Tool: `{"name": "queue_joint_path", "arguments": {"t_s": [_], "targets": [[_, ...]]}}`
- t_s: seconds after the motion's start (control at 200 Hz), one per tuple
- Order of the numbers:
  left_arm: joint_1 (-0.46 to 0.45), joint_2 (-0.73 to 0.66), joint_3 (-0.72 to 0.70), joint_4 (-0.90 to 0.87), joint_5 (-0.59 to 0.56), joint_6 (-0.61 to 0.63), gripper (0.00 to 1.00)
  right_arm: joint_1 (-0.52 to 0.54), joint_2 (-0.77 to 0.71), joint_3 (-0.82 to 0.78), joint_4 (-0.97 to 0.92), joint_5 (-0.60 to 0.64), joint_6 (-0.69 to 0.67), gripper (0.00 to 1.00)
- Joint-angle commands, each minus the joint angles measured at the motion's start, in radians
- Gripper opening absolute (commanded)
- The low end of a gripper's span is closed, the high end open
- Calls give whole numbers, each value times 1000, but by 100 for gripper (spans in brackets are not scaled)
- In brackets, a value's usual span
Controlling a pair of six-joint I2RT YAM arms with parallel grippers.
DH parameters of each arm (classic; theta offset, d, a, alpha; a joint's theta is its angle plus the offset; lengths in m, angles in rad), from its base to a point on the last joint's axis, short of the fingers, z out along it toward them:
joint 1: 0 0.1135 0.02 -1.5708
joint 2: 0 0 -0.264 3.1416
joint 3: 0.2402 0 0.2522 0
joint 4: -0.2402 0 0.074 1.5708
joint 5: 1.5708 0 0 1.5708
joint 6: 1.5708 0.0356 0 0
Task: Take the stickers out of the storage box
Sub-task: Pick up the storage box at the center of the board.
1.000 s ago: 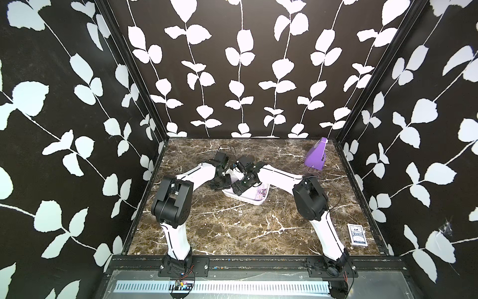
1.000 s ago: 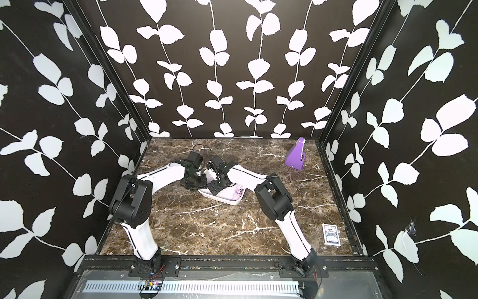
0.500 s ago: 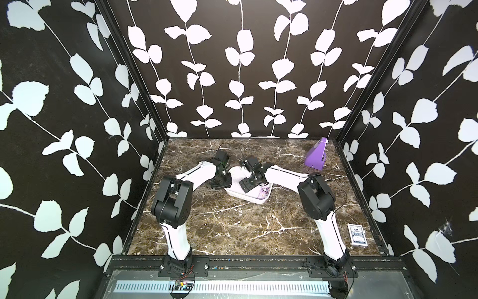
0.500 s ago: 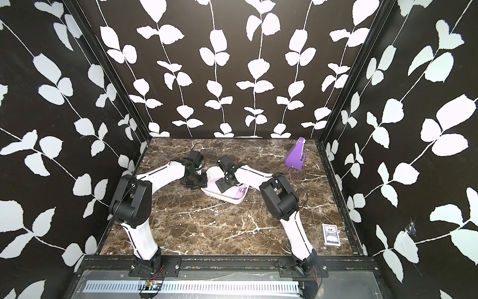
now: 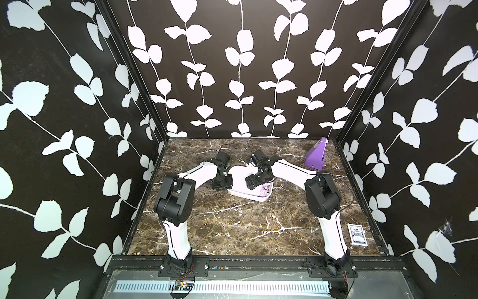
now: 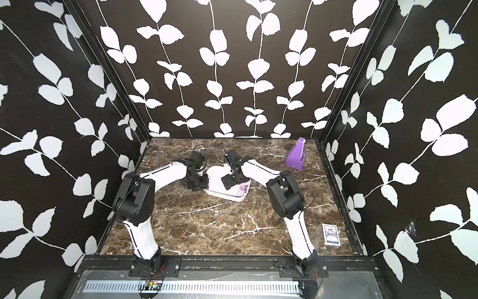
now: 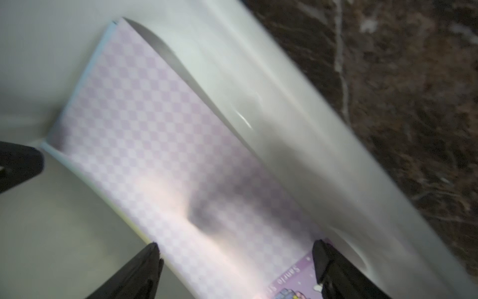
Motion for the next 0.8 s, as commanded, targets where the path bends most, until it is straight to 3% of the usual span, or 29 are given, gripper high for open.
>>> {"name": "queue_joint_path", "arguments": {"t_s": [0.0,0.465,0.655,0.765,0.795], "targets": [[-7,1,-8,-2,10,15,39,-13,-4,-4,-51,28,-22,93],[-8,9,-18,6,1,25,36,-21,90,44,-63,94,-131,95],[-9,12,-17,10,-3,35,20,-26,95,43,-92,51,-148,95],[-9,24,-1,6,-25,57,8,-26,83,30,-102,-26,-142,95],[-9,31,8,2,-34,67,0,-26,82,31,-110,-47,-142,95]]}}
